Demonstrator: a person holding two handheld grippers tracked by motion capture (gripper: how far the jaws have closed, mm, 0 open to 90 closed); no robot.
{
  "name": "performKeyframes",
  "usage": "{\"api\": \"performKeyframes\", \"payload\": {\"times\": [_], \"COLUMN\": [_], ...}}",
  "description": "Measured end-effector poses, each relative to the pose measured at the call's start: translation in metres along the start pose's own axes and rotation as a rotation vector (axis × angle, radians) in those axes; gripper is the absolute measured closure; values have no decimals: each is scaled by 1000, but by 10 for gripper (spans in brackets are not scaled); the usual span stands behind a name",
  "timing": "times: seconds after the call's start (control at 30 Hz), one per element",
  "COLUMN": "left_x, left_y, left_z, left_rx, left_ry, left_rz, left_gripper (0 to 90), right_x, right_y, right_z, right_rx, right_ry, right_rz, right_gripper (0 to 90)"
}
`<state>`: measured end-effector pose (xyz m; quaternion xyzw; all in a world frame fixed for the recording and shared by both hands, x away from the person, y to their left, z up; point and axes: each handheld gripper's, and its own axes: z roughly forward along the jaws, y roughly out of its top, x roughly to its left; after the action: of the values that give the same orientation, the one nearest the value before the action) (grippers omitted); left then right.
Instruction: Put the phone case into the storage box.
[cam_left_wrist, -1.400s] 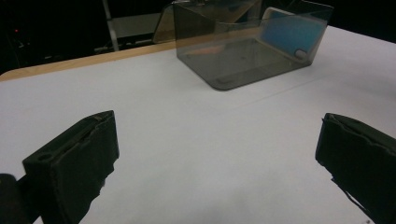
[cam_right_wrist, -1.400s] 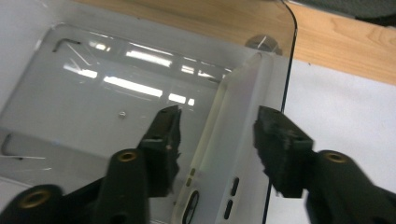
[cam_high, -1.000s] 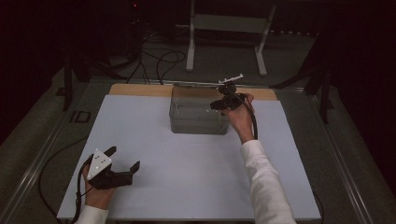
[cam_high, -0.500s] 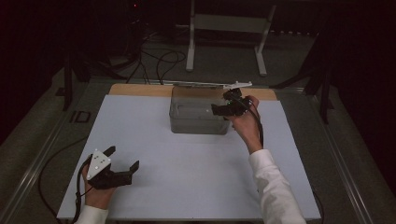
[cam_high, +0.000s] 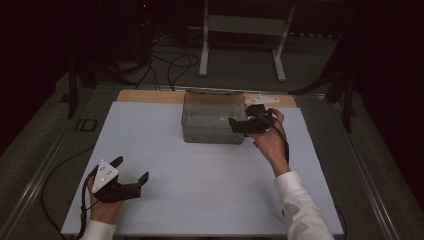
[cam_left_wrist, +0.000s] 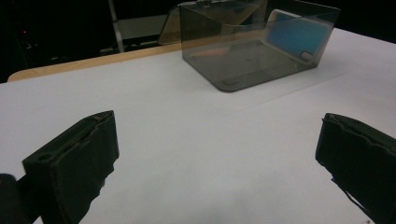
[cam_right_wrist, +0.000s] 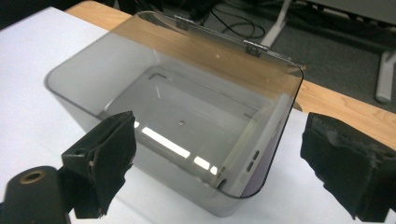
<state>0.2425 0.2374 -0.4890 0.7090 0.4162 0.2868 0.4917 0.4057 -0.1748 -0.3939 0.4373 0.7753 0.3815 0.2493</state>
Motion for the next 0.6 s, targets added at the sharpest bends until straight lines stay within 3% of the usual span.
{"api": "performKeyframes", "payload": {"times": [0.37,0.6], "left_x": [0,0], "left_y": [0,0], "left_z": [0,0], "left_rx": [-2,0], "left_ry": [5,6], "left_rz": [-4,-4], "left_gripper": [2,2], "right_x": [9,14], "right_y": [-31,-63], "right_z": [-30,-48], "right_rx": [-47,-66], "right_ry": [17,33], "right_rz": [-32,-38], "right_gripper": [98,96]}}
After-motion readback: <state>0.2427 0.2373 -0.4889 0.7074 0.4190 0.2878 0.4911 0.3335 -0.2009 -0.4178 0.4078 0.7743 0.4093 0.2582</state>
